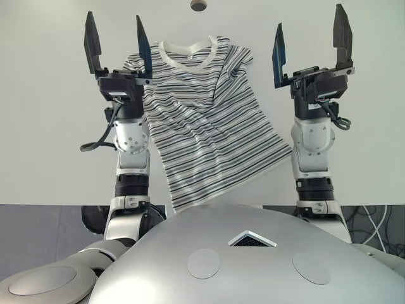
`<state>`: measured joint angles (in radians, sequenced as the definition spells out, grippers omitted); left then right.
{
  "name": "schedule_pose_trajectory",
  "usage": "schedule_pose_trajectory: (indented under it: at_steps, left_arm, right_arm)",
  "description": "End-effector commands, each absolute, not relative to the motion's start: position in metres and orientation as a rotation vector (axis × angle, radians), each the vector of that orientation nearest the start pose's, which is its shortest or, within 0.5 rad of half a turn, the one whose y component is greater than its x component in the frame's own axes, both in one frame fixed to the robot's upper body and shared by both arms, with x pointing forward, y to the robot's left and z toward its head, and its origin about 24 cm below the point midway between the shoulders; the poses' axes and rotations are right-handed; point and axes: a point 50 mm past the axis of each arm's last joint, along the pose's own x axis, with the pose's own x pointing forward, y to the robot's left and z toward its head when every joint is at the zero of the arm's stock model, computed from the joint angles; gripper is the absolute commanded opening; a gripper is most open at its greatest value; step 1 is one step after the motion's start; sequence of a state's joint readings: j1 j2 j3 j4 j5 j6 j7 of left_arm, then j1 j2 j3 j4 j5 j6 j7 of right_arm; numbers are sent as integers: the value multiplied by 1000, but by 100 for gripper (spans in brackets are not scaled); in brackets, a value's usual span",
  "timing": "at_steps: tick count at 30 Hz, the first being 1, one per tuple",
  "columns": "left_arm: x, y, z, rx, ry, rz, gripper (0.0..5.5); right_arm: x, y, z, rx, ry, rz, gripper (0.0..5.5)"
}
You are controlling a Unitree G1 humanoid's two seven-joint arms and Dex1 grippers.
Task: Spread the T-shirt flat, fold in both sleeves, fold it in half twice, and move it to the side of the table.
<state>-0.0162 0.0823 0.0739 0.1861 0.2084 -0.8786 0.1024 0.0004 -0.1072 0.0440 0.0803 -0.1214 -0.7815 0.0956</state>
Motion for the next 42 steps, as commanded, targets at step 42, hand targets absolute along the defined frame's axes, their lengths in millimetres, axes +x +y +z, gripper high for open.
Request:
schedule_pose_trajectory:
  at_steps: [42]
  left_arm:
    - [292, 171, -14, 1398, -241, -889, 356]
  right_arm:
    - [171, -203, 27, -897, 108, 1240, 435]
